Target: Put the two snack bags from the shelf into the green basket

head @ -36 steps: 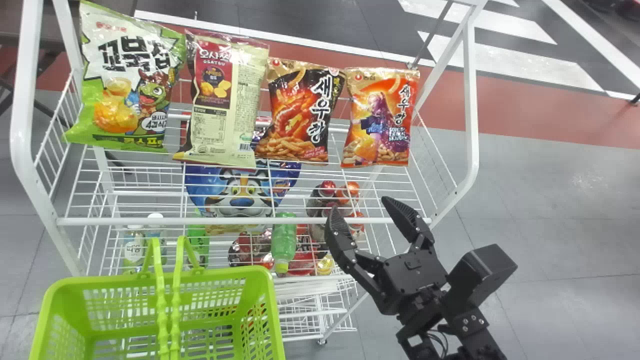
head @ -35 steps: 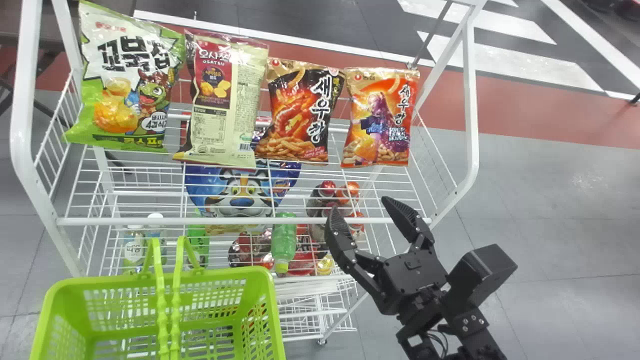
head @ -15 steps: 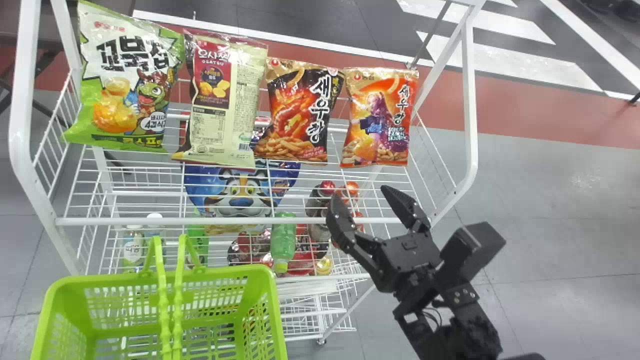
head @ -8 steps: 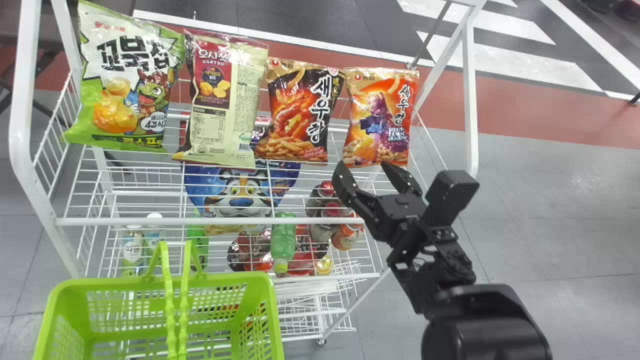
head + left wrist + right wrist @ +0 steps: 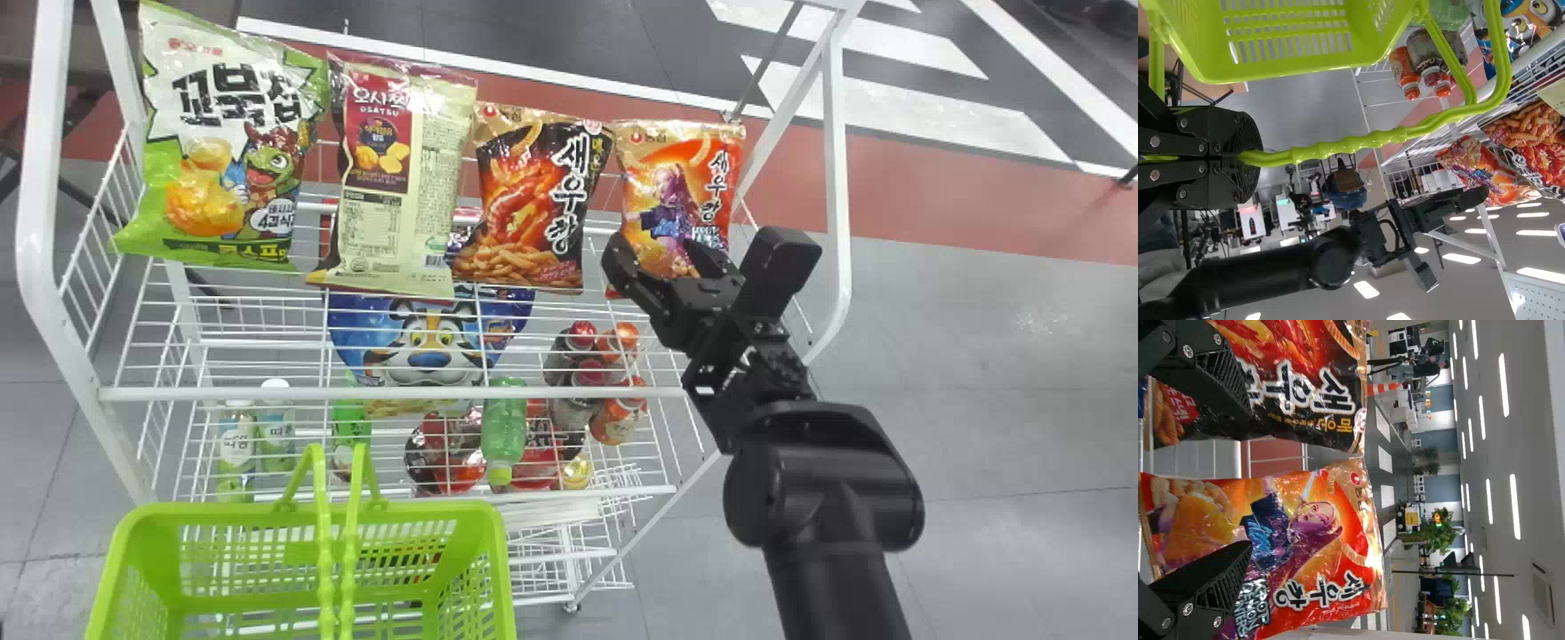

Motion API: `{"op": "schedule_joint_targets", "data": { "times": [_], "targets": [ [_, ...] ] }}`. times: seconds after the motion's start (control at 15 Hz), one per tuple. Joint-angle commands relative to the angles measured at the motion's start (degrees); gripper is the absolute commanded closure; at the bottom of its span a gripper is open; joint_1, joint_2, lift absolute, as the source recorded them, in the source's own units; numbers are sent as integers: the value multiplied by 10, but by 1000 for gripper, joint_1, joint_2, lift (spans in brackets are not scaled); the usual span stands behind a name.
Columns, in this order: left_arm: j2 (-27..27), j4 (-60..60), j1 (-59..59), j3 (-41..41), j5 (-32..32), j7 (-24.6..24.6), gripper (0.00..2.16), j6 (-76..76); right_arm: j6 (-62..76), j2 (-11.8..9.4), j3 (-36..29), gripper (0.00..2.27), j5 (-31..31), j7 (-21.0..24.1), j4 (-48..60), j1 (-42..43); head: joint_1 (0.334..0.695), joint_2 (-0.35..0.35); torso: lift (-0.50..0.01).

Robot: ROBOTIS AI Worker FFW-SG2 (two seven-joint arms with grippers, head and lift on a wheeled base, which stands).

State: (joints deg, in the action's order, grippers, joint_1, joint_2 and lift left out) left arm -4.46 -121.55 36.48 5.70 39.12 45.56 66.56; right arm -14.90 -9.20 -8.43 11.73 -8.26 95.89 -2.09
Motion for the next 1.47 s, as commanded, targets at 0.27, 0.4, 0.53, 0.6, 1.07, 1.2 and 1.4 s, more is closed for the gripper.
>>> {"op": "schedule_joint_targets", "data": {
  "times": [0.27,0.4,0.53,0.6,1.07,1.2,1.4],
  "targets": [
    [2,0,-2,-2,-2,0,1841,-2,-28,-19,1,140,-27,1,-78,81,695,-350,-12],
    [2,0,-4,-2,-2,0,1841,-2,-26,-21,-2,140,-34,6,-101,92,695,-350,-12],
    [2,1,-8,-2,-2,0,1841,-2,-23,-26,-2,140,-36,7,-120,103,695,-350,-12],
    [2,3,-9,-3,-2,-1,1841,-2,-21,-28,-2,140,-38,7,-133,111,695,-350,-12],
    [1,9,-11,-6,-3,-2,1841,-3,-28,-33,3,171,-62,-4,-193,161,695,-350,-12],
    [1,11,-12,-6,-3,-2,1841,-5,-44,-33,3,373,-62,-16,-198,163,695,-350,-12],
    [2,13,-12,-6,-3,-5,1841,-5,-65,-32,-1,1399,-50,-22,-201,162,695,-350,-12]
  ]
}}
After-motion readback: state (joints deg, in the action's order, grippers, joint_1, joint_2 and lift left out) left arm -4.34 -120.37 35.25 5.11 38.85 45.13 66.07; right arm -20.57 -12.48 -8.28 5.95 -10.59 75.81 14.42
